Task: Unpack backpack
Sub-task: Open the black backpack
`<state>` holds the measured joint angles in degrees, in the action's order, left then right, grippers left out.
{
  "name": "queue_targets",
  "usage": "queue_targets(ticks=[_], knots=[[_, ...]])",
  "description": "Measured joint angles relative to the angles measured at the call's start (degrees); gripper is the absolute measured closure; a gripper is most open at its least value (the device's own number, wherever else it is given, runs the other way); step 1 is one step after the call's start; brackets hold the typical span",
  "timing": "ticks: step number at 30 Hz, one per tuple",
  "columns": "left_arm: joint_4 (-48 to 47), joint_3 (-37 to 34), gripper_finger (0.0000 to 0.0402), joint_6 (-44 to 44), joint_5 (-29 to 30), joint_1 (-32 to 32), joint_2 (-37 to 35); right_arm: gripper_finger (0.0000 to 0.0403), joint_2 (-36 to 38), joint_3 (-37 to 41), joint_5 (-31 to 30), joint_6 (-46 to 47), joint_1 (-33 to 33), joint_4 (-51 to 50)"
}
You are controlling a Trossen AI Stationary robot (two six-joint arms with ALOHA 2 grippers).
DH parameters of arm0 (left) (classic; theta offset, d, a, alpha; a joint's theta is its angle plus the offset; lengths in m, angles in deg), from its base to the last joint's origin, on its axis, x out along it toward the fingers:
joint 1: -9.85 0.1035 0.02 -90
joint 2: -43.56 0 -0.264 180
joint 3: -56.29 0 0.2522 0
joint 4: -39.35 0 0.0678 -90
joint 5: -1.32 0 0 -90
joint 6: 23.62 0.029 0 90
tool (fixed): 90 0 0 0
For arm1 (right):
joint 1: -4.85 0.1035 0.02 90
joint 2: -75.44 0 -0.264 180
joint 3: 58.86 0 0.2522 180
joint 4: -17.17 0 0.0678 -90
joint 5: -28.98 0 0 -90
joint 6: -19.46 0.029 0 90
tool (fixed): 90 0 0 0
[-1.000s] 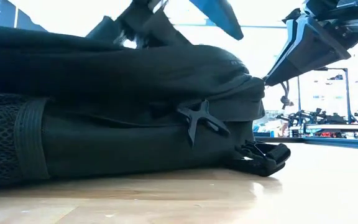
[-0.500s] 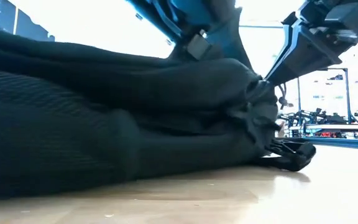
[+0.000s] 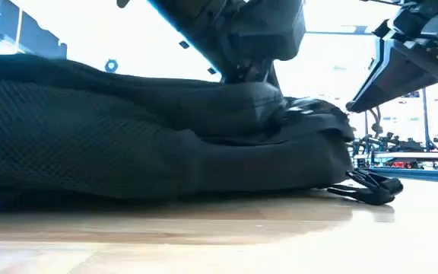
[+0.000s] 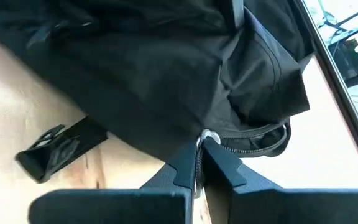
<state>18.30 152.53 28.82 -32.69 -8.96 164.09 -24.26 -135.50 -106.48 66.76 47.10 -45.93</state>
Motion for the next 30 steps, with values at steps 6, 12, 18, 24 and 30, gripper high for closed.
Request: queue_targets(ticks=[6, 12, 18, 24, 30], knots=[[-8.9, 0.0, 0.0401, -12.0, 9.8, 2.6, 0.0, 0.0401, 0.0, -0.1, 0.0, -0.6, 0.4, 6.1], [-12.1, 0.0, 0.0401, -18.0, 10.9, 3.9, -0.1, 0.0402, -0.3, -0.2, -1.4, -11.7, -1.7, 16.7], [-12.9, 0.0, 0.0401, -18.2, 9.5, 2.4, -0.2, 0.0402, -0.4, -0.1, -9.1, -5.7, -2.3, 8.0], [-12.3, 0.0, 0.0401, -15.4, 9.6, 0.8, -0.2, 0.0396, -0.4, 2.2, -14.9, -0.3, -3.6, 3.6], [-12.2, 0.0, 0.0401, -15.2, 8.4, 0.3, -0.2, 0.0324, -0.3, 6.8, -20.3, 5.0, -5.2, 4.3]])
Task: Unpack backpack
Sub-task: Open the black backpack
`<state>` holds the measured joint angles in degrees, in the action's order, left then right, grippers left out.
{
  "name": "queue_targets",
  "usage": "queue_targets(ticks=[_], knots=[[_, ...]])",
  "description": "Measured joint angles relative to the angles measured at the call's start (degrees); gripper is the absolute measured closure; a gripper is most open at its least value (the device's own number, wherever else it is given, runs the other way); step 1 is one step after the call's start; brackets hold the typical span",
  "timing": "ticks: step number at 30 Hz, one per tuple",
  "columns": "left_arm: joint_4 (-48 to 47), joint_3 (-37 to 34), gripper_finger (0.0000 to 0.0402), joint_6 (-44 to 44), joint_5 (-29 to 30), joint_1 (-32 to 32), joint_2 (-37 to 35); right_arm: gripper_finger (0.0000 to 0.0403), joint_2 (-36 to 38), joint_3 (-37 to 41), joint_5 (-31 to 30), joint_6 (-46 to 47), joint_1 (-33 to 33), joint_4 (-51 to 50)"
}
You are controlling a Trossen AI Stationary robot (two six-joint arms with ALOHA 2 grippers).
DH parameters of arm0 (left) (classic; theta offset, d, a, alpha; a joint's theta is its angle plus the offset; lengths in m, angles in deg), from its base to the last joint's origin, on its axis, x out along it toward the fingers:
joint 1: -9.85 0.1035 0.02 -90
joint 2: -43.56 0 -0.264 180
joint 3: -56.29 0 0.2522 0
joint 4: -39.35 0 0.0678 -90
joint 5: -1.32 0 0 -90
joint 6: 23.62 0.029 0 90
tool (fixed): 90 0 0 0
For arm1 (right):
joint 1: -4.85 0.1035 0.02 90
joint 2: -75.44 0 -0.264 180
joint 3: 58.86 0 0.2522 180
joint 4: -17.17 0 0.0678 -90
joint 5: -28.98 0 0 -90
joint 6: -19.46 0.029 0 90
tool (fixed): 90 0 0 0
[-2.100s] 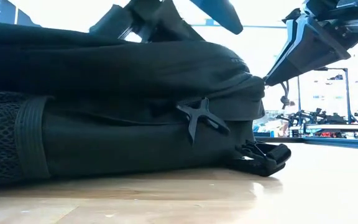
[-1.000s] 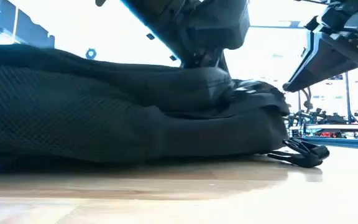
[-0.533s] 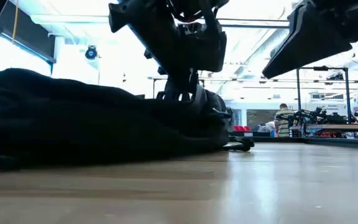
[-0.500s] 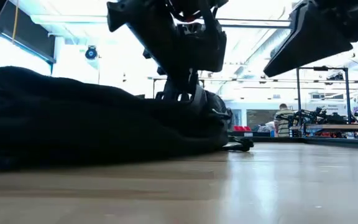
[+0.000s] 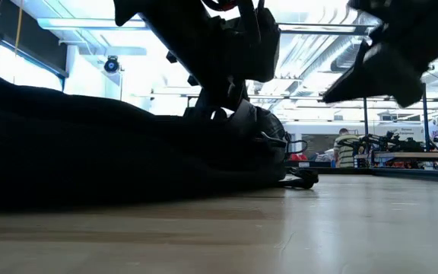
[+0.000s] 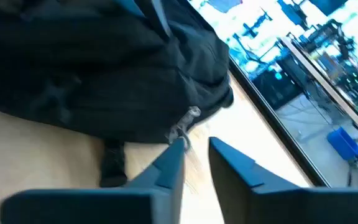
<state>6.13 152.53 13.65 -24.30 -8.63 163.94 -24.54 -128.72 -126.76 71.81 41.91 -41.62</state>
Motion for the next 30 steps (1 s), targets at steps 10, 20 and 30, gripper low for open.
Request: queue_targets(ticks=[10, 20, 30], knots=[[0.2, 0.0, 0.0401, 0.1, -2.1, 0.0, 0.0, 0.022, 0.0, 6.6, 7.6, -18.7, -8.3, 21.3], [0.4, 0.0, 0.0401, 0.4, -3.6, 0.0, 0.0, 0.0259, 0.0, 9.2, 14.9, -26.9, -14.2, 35.6], [2.2, 0.0, 0.0401, 0.4, -4.7, 0.0, 0.0, 0.0393, 0.0, 9.2, 18.1, -24.4, -16.8, 36.3]])
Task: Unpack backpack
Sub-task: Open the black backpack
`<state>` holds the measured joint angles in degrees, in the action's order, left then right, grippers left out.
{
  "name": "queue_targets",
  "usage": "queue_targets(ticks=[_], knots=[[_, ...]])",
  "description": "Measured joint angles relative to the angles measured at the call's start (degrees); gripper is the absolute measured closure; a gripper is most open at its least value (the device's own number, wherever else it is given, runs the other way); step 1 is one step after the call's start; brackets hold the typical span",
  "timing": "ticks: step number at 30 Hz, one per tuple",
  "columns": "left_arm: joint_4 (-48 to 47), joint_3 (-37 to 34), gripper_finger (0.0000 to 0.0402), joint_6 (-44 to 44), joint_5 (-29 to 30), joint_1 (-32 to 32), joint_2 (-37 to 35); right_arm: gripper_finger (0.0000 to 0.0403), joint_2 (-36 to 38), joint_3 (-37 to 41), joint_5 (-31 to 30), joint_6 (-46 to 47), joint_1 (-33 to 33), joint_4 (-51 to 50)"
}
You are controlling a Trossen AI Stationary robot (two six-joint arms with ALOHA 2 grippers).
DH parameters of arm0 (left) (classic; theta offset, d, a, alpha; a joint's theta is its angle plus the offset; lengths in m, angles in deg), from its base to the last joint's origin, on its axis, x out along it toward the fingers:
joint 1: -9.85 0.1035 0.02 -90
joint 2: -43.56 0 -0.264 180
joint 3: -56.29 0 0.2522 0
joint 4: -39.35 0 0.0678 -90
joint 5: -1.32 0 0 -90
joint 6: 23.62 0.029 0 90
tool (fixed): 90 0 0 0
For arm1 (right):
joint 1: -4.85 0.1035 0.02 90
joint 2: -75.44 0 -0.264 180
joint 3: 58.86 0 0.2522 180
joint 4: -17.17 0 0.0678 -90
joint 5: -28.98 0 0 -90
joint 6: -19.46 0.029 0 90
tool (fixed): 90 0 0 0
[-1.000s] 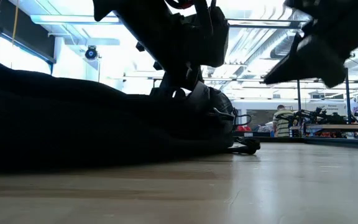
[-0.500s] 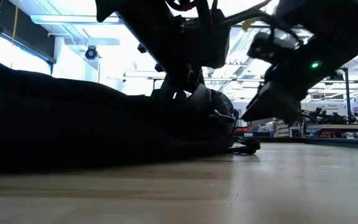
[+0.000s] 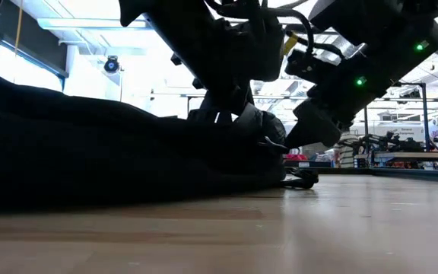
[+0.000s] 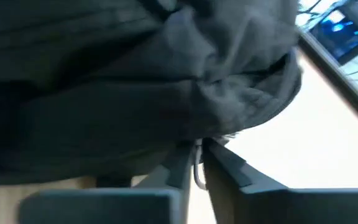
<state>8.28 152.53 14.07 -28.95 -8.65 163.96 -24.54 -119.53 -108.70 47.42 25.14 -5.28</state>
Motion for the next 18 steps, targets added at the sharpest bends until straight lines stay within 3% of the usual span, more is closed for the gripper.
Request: queue_targets(ticks=[12, 18], knots=[[1.0, 0.0, 0.0401, -4.1, 4.5, 0.9, 0.1, 0.0403, 0.0, 0.0, 13.3, -8.1, 4.7, 4.2], [0.7, 0.0, 0.0401, -2.3, 3.8, 0.5, 0.1, 0.0403, 1.5, 0.0, 2.2, -4.2, 5.8, -1.2]])
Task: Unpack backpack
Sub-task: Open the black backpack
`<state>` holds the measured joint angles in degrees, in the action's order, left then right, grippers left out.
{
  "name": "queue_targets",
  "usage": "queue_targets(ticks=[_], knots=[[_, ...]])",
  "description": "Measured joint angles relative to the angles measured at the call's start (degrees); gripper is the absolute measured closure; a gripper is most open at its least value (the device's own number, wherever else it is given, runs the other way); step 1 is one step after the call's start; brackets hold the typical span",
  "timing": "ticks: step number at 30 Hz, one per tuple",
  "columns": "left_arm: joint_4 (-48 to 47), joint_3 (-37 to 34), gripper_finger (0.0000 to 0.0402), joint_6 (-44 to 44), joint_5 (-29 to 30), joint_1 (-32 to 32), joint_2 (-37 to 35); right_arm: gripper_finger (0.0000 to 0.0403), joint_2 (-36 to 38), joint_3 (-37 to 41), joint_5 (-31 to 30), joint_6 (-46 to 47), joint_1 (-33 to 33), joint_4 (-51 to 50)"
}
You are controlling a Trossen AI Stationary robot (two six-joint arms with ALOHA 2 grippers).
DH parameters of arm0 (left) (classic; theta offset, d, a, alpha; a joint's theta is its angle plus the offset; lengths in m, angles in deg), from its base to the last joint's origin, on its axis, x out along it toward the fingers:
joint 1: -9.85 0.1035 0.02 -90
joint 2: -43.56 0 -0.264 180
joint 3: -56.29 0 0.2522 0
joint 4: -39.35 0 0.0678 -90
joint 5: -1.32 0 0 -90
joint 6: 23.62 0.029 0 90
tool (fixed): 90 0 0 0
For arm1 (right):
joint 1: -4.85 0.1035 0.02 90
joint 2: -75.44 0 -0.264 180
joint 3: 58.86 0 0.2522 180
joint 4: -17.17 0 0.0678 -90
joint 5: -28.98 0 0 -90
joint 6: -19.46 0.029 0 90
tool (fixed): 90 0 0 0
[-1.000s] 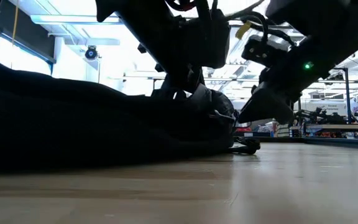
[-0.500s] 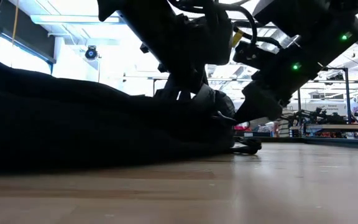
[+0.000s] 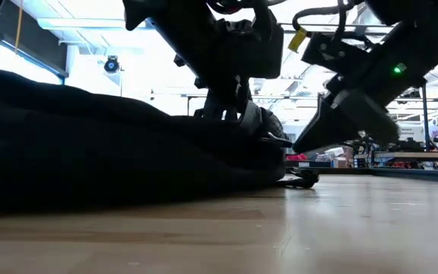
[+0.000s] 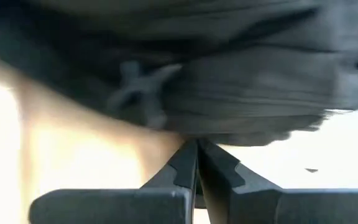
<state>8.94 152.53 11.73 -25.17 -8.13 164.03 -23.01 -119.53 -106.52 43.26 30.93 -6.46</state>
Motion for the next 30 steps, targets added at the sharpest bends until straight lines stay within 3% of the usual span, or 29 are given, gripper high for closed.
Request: queue_targets(ticks=[5, 14, 18, 24, 30], knots=[[-0.1, 0.0, 0.0401, 0.8, -0.2, -0.2, 0.0, 0.0386, 2.8, 0.0, -4.4, 1.7, -1.9, -1.8], [-0.1, 0.0, 0.0401, 0.9, -1.8, -0.4, 0.0, 0.0233, 1.7, 0.0, -4.1, 7.3, -4.7, -4.3], [0.0, 0.0, 0.0401, 1.3, -2.1, -0.4, 0.0, 0.0201, 1.7, 0.0, -4.7, 10.6, -5.9, -5.9], [0.0, 0.0, 0.0401, 1.3, -3.2, -0.4, 0.0, 0.0232, 0.2, 0.0, -4.8, 9.3, -8.1, -3.5], [0.1, 0.0, 0.0401, 1.4, -3.2, -0.4, 0.0, 0.0347, -2.2, -0.1, 1.3, 6.7, -9.6, -1.7]])
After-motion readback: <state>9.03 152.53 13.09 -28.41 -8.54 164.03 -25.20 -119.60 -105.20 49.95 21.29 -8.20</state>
